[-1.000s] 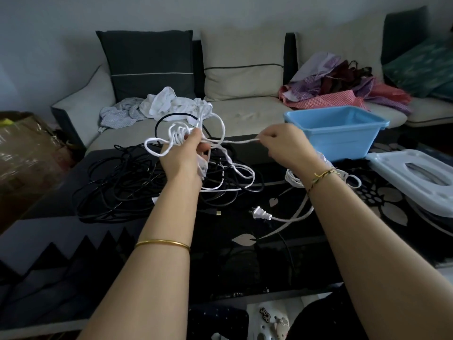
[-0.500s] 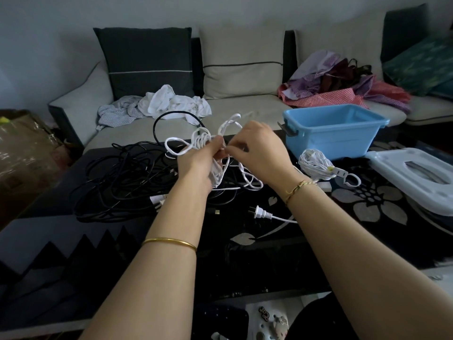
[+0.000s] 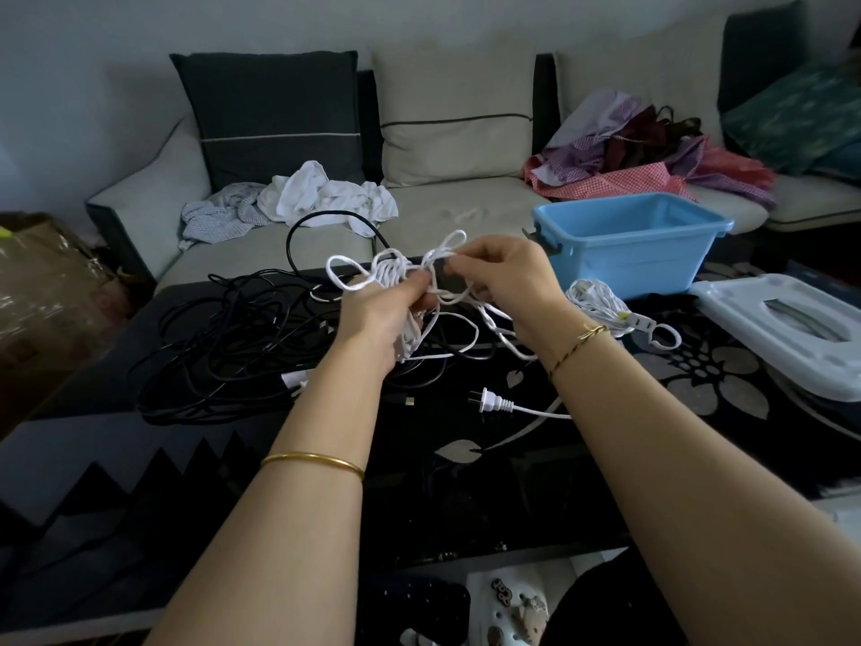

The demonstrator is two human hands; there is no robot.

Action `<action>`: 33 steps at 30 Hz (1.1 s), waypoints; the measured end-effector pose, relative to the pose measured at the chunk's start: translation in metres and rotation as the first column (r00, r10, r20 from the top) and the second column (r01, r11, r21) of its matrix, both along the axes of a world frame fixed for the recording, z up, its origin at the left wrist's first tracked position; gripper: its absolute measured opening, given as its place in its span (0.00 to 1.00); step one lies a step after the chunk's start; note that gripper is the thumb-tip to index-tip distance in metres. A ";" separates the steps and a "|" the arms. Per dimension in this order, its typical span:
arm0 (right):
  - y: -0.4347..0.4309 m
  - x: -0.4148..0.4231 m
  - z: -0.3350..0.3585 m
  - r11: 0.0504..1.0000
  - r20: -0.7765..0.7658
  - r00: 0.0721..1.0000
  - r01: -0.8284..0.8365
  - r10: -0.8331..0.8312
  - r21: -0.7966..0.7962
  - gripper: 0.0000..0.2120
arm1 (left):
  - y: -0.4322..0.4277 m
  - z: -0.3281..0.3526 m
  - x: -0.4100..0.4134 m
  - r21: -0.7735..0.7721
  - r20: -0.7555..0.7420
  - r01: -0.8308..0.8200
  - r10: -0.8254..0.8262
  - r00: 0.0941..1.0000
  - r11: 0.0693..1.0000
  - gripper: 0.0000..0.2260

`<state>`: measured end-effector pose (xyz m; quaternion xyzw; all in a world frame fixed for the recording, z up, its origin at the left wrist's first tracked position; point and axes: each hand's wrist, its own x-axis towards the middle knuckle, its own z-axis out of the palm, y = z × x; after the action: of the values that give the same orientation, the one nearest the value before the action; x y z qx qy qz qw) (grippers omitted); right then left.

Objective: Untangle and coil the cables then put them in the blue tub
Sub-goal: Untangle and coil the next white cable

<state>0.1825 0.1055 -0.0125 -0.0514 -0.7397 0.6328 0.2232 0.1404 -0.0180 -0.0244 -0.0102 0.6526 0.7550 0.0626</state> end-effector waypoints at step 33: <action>0.018 -0.006 -0.020 0.944 0.439 0.862 -0.319 0.253 0.082 0.14 | -0.005 -0.011 -0.006 -0.088 -0.303 -0.356 0.315 0.899 0.931 0.10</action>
<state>0.1767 0.1232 -0.0323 -0.0593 -0.8157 0.5743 -0.0357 0.1345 -0.0226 -0.0358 -0.0186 0.6948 0.7000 -0.1638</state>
